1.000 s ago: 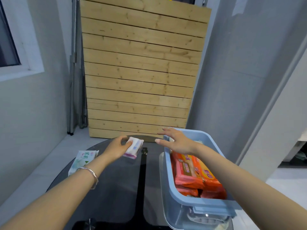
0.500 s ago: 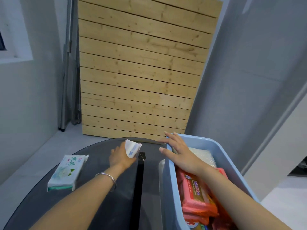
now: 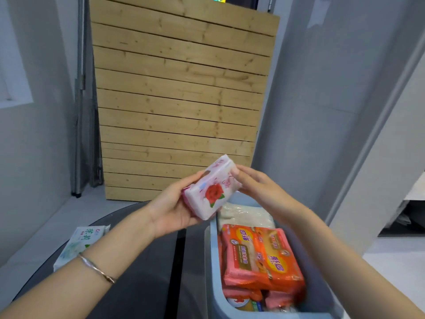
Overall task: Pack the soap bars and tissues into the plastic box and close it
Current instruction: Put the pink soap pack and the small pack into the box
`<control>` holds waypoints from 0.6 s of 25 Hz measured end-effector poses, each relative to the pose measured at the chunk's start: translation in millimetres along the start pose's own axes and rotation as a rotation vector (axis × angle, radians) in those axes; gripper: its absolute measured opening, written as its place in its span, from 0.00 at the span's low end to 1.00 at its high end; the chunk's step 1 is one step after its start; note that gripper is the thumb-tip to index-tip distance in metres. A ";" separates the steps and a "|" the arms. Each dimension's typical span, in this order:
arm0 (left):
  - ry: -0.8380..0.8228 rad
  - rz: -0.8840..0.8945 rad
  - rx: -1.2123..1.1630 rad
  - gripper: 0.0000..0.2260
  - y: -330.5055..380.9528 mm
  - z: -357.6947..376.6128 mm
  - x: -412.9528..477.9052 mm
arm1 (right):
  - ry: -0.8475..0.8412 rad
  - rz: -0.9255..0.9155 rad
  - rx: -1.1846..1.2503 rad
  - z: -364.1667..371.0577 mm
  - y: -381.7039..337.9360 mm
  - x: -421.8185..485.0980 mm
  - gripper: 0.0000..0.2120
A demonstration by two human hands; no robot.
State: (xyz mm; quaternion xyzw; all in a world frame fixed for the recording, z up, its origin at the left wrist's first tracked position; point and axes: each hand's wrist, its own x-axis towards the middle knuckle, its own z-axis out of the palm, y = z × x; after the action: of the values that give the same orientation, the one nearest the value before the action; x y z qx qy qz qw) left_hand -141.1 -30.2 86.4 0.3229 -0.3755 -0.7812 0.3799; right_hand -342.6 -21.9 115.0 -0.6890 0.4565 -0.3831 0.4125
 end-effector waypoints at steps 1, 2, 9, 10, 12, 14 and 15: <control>-0.029 -0.016 0.000 0.24 -0.7 14.1 -4.3 | -0.012 -0.038 0.017 -9.0 -5.2 -10.1 0.20; -0.051 -0.033 0.015 0.25 -2.2 26.2 -6.8 | -0.015 -0.069 0.036 -18.1 -9.1 -19.9 0.20; -0.058 -0.153 0.479 0.26 -23.8 78.6 -20.7 | -0.234 0.033 -0.142 -68.9 -14.9 -80.9 0.17; -0.010 -0.071 0.631 0.26 -28.8 77.8 -22.8 | -0.263 0.061 -0.168 -69.8 -7.8 -88.3 0.17; 0.180 0.274 0.859 0.21 -37.4 70.4 -25.8 | -0.289 0.111 -0.212 -63.1 8.7 -101.2 0.16; 0.348 0.578 0.861 0.12 -42.5 57.0 -30.4 | -0.335 0.133 -0.276 -51.4 23.9 -110.7 0.15; 0.380 0.652 0.851 0.11 -44.3 50.2 -32.6 | -0.349 0.127 -0.309 -47.1 29.4 -113.2 0.16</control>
State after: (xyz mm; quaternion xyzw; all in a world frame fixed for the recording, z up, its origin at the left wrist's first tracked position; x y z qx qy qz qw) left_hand -179.9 33.2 82.3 0.4500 -0.6625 -0.3315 0.4987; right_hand -427.1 67.7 88.2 -0.7696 0.4738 -0.1571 0.3981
